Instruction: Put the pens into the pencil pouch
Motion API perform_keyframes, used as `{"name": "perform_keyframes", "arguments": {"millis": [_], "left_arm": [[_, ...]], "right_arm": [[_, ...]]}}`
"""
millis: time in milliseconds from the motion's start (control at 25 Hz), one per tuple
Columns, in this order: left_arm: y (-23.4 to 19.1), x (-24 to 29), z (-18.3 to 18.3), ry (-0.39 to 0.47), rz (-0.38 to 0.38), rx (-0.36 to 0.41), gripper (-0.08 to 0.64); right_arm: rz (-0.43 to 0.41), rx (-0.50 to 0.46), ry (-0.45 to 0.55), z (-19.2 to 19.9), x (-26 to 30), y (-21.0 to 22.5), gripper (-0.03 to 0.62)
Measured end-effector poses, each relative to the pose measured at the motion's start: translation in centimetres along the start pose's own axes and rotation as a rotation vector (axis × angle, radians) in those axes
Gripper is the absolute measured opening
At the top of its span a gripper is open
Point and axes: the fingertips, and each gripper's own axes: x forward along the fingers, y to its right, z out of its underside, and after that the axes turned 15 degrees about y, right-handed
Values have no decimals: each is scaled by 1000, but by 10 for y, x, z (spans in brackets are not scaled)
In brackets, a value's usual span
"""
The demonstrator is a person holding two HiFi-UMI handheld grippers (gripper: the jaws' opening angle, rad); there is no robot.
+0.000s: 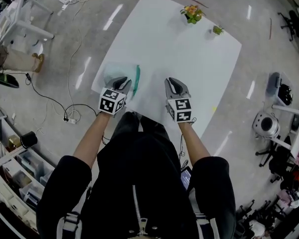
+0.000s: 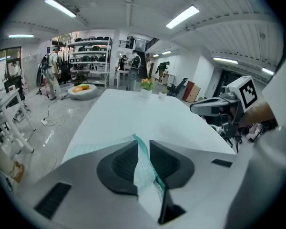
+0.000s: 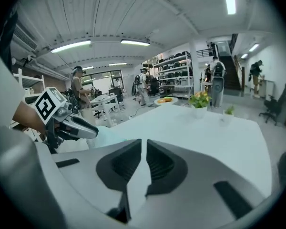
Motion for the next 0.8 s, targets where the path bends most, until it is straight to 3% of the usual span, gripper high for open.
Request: {"name": "perform_keyframes", "arguments": {"millis": [40,80,440,800], "left_arm": [[-2,-6,-9,32,-12,8,72],[-5,-12,-18,61,-22,16,72],[-6,-68,-84,236,29,114,34],[5,-108,-121,333,52,154,29]], "right_arm": [[11,-9,14,-7,-1,-2,12],[22,-20,30,-14,-2,-3,8],[123,-39,153,-78,-24,-15,8],[171,-85,233,-110,-66,-48,8]]}}
